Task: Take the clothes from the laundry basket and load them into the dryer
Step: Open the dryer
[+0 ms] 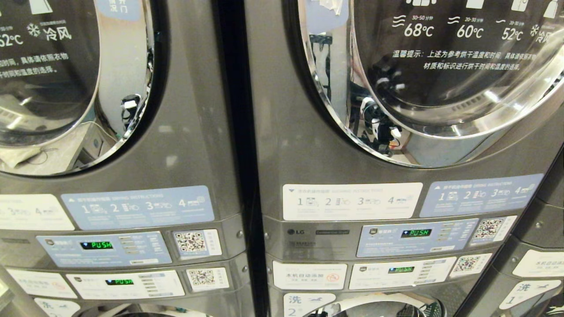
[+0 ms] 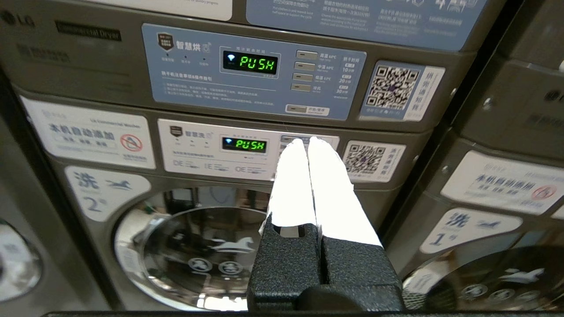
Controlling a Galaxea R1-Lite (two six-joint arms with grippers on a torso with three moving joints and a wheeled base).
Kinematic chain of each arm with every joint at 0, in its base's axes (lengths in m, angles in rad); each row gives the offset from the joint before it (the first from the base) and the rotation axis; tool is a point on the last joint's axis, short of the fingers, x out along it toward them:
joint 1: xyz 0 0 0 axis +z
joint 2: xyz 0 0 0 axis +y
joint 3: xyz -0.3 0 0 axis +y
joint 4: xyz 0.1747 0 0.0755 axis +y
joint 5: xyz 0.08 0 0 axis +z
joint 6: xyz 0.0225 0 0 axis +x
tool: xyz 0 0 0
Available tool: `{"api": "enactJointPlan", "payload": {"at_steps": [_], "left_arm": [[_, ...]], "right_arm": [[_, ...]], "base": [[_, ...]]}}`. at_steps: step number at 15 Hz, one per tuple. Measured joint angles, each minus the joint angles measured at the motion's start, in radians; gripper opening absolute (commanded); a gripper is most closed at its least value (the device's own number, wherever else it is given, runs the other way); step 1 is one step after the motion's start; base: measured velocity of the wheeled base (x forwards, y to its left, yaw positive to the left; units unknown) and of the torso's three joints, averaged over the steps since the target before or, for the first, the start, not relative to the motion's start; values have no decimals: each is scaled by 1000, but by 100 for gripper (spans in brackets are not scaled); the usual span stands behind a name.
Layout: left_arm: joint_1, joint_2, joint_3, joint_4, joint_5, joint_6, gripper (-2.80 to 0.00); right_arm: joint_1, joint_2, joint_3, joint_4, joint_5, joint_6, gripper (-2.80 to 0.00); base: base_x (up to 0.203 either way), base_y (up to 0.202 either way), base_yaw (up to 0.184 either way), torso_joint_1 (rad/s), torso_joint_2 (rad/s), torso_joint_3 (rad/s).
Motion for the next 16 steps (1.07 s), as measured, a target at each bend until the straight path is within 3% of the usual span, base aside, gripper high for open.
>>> {"api": "enactJointPlan", "payload": {"at_steps": [2, 5, 8, 11, 12, 16], "left_arm": [[0, 0, 0, 0, 0, 0, -280], [0, 0, 0, 0, 0, 0, -280], [0, 0, 0, 0, 0, 0, -280], [0, 0, 0, 0, 0, 0, -280], [0, 0, 0, 0, 0, 0, -280], [0, 0, 0, 0, 0, 0, -280]], "right_arm": [[0, 0, -10, -10, 2, -71, -280], [0, 58, -198, 3, 51, -69, -280], [0, 300, -524, 13, 184, 23, -280], [3, 646, -922, 4, 393, 143, -280], [12, 759, -1023, -10, 475, 163, 0], [134, 1063, -1253, -88, 726, 202, 0]], "base": [[0, 0, 0, 0, 0, 0], [0, 0, 0, 0, 0, 0], [0, 0, 0, 0, 0, 0], [0, 0, 0, 0, 0, 0], [0, 0, 0, 0, 0, 0], [0, 0, 0, 0, 0, 0]]}}
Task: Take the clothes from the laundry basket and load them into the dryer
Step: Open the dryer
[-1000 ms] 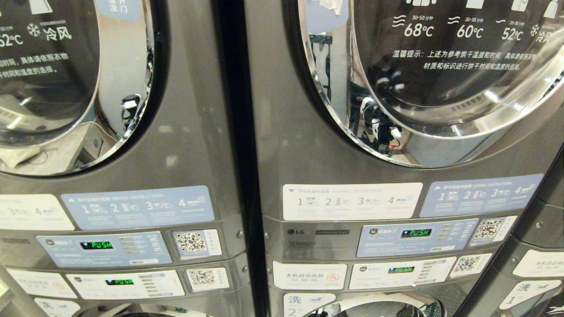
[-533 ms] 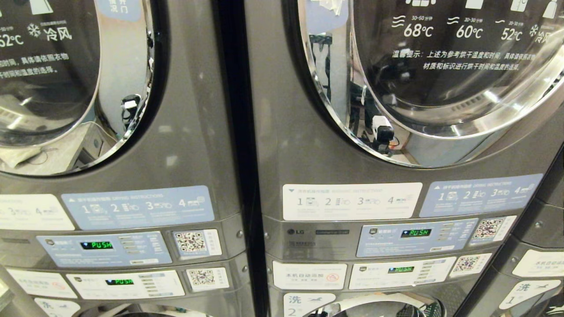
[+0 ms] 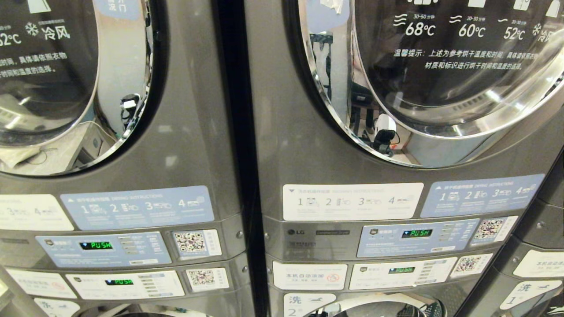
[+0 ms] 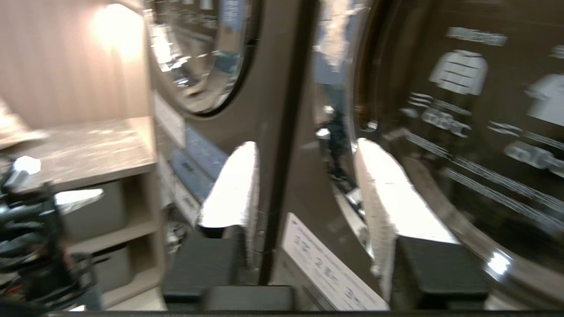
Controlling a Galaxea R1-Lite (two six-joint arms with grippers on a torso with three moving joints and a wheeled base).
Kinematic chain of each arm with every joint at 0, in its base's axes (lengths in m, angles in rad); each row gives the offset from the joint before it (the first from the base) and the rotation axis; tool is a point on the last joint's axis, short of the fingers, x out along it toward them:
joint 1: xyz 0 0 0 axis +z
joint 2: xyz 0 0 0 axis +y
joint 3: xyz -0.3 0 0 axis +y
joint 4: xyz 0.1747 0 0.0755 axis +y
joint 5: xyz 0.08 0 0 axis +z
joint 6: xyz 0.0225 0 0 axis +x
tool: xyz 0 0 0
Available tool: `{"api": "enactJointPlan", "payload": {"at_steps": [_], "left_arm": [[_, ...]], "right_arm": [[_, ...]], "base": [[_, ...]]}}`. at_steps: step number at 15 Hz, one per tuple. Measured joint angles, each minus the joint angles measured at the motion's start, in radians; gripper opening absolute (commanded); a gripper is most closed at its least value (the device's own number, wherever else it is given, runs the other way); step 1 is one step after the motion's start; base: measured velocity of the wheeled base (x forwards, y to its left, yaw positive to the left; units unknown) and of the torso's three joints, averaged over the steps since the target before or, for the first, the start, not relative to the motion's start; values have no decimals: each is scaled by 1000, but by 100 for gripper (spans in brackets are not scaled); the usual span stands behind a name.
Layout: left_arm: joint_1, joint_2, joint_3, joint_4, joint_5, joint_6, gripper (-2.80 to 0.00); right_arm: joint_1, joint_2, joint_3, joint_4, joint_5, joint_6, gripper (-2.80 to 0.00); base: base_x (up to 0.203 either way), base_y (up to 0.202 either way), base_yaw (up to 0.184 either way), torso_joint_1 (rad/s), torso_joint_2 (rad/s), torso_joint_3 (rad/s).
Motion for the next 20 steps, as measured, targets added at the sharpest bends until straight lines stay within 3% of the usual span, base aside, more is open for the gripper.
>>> {"api": "enactJointPlan", "payload": {"at_steps": [3, 7, 13, 20], "left_arm": [[0, 0, 0, 0, 0, 0, -280], [0, 0, 0, 0, 0, 0, -280], [0, 0, 0, 0, 0, 0, -280], [0, 0, 0, 0, 0, 0, -280]], "right_arm": [[35, 121, -30, -88, 39, -1, 0], [103, 250, -68, -197, 14, -17, 0], [281, 443, -223, -202, -145, -134, 0], [360, 582, -342, -203, -210, -147, 0]], "base": [[0, 0, 0, 0, 0, 0], [0, 0, 0, 0, 0, 0], [0, 0, 0, 0, 0, 0], [0, 0, 0, 0, 0, 0]]}}
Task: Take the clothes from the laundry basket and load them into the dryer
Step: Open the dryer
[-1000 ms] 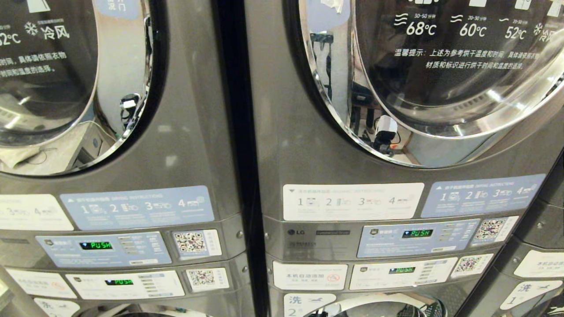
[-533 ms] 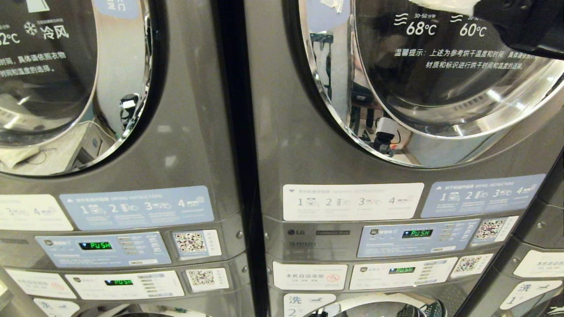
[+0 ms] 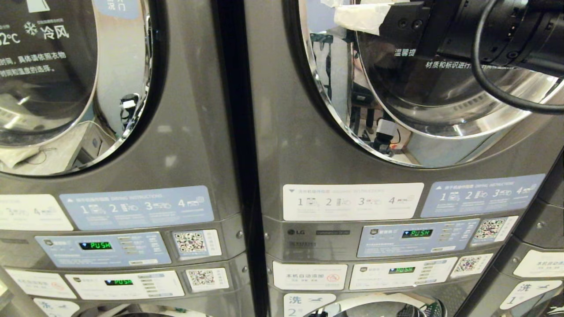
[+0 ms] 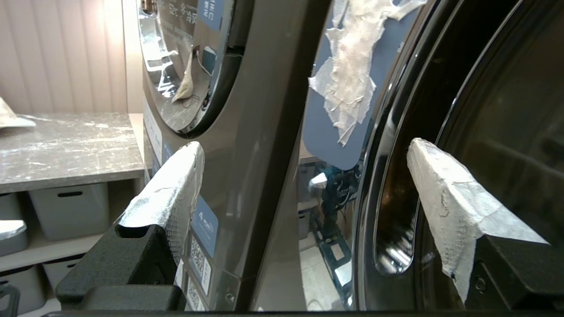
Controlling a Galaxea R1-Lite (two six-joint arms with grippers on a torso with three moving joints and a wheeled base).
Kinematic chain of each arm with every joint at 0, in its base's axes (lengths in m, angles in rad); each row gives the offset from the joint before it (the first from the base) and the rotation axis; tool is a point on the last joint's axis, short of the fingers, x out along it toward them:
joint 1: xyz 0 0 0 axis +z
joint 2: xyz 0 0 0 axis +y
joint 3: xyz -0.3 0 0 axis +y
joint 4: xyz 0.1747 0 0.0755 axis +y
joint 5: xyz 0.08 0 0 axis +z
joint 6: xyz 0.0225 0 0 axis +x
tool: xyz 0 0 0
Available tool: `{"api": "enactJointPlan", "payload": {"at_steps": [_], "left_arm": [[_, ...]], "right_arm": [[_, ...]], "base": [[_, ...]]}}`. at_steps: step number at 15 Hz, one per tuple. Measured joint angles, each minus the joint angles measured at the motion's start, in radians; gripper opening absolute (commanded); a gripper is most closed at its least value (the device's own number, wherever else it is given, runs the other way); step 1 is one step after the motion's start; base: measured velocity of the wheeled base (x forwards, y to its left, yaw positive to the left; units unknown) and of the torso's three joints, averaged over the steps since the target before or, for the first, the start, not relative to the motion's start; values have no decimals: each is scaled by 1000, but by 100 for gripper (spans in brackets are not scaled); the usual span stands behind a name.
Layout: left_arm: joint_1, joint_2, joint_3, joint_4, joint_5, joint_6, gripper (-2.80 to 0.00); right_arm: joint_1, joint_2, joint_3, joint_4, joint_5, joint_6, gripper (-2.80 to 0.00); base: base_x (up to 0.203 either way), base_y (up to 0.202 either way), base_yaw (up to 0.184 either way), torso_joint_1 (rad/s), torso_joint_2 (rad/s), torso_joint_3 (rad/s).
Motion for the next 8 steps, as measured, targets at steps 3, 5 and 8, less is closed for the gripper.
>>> {"api": "enactJointPlan", "payload": {"at_steps": [3, 5, 8], "left_arm": [[0, 0, 0, 0, 0, 0, -280], [0, 0, 0, 0, 0, 0, -280], [0, 0, 0, 0, 0, 0, -280]], "right_arm": [[6, 30, -19, 0, -19, 0, 0], [6, 47, -27, -5, -41, 0, 0], [17, 61, -35, -7, -39, -1, 0]], "base": [[0, 0, 0, 0, 0, 0], [0, 0, 0, 0, 0, 0], [0, 0, 0, 0, 0, 0]]}}
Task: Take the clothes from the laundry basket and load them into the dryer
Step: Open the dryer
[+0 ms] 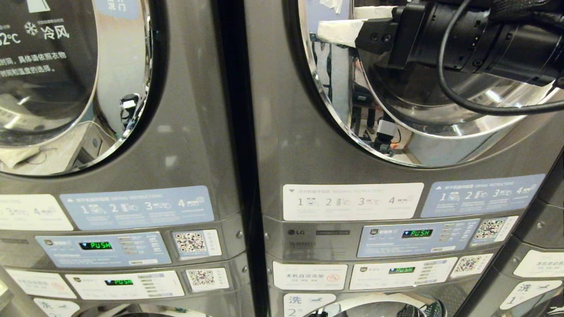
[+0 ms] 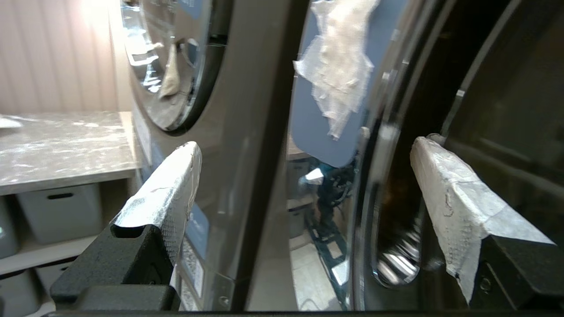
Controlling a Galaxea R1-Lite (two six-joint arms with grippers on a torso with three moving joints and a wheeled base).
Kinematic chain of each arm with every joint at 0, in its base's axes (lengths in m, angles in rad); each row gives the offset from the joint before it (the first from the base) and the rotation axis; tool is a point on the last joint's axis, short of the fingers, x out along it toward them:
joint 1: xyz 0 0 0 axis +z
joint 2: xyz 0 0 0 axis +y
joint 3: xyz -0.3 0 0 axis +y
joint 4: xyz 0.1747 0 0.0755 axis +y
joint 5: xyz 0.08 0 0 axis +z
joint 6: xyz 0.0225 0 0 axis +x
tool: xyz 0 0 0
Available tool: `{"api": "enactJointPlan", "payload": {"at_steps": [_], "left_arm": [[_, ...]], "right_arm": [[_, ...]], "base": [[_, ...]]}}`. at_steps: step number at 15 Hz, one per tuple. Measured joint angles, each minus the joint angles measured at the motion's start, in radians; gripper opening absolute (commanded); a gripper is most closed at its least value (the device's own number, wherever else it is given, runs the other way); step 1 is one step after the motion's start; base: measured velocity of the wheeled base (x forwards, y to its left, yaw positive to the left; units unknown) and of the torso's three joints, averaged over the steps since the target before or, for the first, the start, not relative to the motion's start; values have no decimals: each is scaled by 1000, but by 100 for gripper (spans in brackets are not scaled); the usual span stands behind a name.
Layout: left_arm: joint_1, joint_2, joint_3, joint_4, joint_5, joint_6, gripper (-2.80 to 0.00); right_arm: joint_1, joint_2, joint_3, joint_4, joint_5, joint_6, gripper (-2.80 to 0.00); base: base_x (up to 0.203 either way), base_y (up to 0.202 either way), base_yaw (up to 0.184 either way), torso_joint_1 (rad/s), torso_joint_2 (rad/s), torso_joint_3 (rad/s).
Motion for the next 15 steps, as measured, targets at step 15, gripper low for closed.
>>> {"api": "enactJointPlan", "payload": {"at_steps": [15], "left_arm": [[0, 0, 0, 0, 0, 0, -280]], "right_arm": [[50, -168, 257, 5, 78, 4, 0]], "base": [[0, 0, 0, 0, 0, 0]]}}
